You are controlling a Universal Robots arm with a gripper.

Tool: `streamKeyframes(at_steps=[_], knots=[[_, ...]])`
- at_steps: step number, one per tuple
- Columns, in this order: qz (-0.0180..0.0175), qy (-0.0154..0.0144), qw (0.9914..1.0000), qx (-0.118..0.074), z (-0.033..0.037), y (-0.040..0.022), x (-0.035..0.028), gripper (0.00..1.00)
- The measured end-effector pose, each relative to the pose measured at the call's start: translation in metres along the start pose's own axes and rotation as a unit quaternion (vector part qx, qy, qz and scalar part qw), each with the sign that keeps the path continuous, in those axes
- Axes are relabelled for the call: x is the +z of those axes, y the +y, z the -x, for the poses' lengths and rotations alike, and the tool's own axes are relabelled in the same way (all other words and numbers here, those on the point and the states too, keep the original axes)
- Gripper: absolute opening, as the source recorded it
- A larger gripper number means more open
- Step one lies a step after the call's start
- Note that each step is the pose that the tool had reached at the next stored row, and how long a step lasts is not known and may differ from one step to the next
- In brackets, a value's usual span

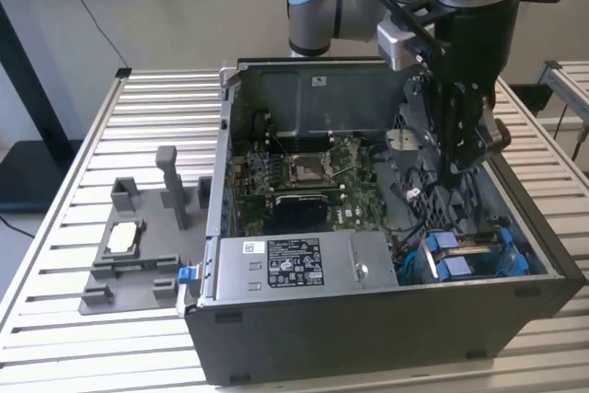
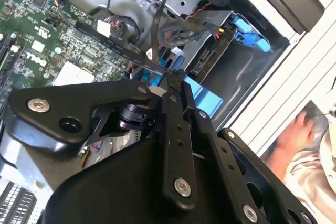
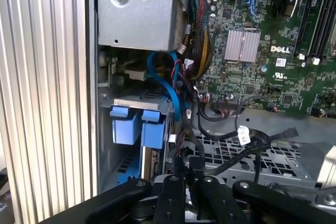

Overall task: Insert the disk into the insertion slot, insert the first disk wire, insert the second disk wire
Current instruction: 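Insert the second disk wire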

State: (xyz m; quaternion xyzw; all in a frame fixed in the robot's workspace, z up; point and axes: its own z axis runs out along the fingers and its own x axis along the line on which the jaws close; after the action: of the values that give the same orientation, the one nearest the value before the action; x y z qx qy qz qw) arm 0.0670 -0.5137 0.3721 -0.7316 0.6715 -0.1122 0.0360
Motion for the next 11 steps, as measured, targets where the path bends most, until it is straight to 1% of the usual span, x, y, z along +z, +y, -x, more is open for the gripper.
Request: streamKeyframes(at_steps=[2,4,6,8,9,10,11], knots=[[0.0025,-0.0031,0.99999,0.000,-0.0027,-0.0028,0.0014,0.16],[0.0074,-0.0056,0.99996,0.000,-0.0053,-0.0052,0.0031,0.16],[0.0147,-0.0075,0.99986,0.000,-0.0078,-0.0075,0.0047,0.16],[0.0237,-0.0095,0.99967,-0.001,-0.0106,-0.0096,0.0062,0.16],[0.0268,-0.0112,0.99958,-0.001,-0.0121,-0.0106,0.0071,0.16],[0.0289,-0.0132,0.99950,-0.001,-0.0136,-0.0114,0.0079,0.16],[0.0302,-0.0160,0.99941,0.000,-0.0152,-0.0123,0.0087,0.16]])
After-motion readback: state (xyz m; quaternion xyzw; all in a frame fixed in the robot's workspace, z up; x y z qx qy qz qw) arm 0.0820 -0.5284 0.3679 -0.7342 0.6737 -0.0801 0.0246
